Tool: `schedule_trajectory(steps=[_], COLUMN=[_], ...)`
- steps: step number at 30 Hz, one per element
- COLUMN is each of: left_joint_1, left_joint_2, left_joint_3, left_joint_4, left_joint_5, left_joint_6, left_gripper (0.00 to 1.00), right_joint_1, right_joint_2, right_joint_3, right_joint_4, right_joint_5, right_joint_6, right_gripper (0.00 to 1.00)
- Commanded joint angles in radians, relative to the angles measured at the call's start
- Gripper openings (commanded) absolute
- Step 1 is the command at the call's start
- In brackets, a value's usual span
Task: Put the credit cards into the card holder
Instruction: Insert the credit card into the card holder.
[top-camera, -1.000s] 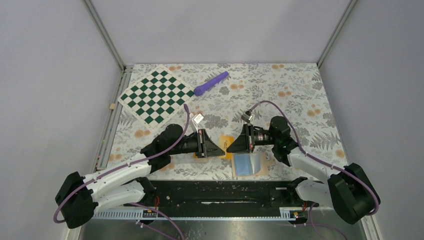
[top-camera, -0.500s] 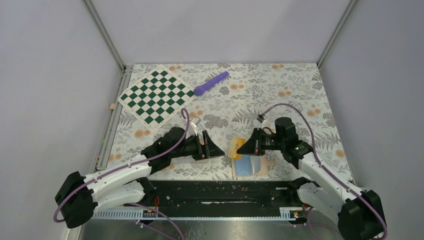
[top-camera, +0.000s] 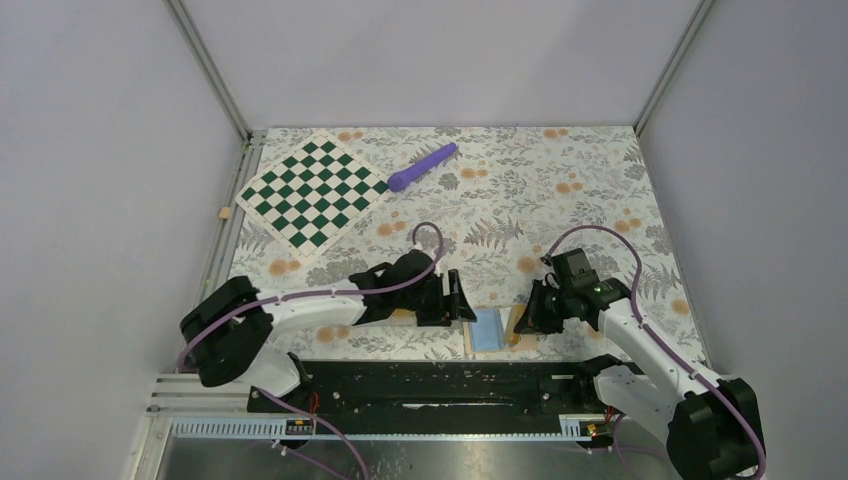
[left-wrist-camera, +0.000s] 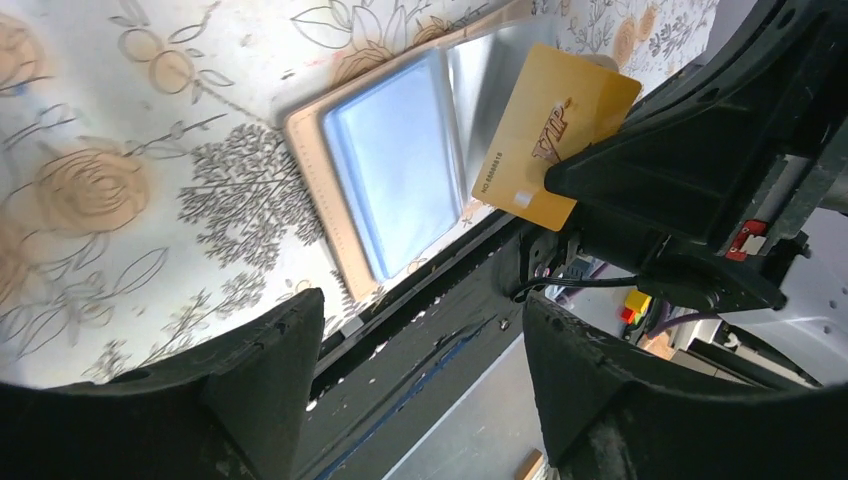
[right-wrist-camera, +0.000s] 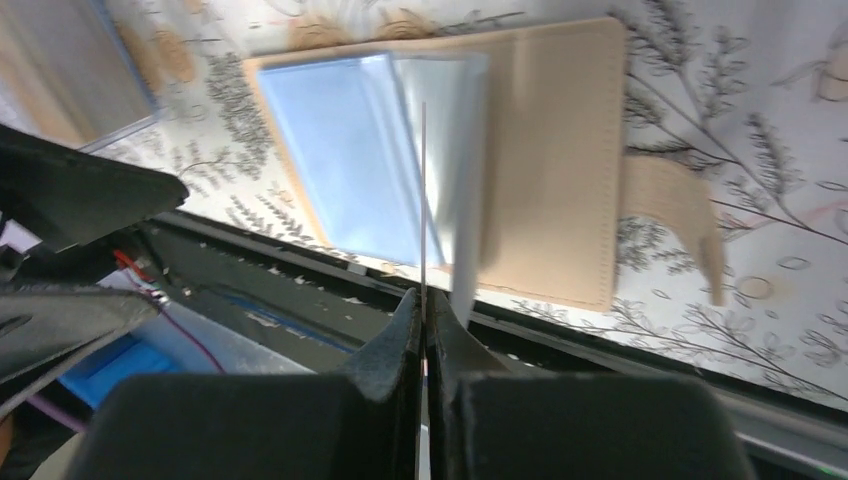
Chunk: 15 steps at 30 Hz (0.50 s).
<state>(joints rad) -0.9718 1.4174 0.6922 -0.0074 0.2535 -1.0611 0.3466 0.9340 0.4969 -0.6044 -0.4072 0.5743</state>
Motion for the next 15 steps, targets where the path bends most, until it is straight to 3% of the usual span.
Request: schedule_trajectory(steps=[1,9,15], left_joint_1=[-0.033,-0.038,-0.038], left_joint_2=[0.088,0.182,0.216], left_joint_3=[0.085,0.117,0.145], left_joint_4=[0.009,-0.048,-0.092], left_joint_5=[-0.025,-0.016,-0.019], left_joint_6=[0.028,0.044,0.07], left_gripper=[0.71,0.65,0.5], right_joint_1=[-0.006,-0.006,-0.006], right_joint_2=[0.033,0.061,0.094], right_joint_3=[0.055,0.027,0.004], right_joint_4=[-0.057,0.089,0.149], right_joint_5=[0.095,-0.044,-0.082], right_joint_6=[-0.039,-0.051,-0.05], right_gripper=[0.0,0.0,0.0])
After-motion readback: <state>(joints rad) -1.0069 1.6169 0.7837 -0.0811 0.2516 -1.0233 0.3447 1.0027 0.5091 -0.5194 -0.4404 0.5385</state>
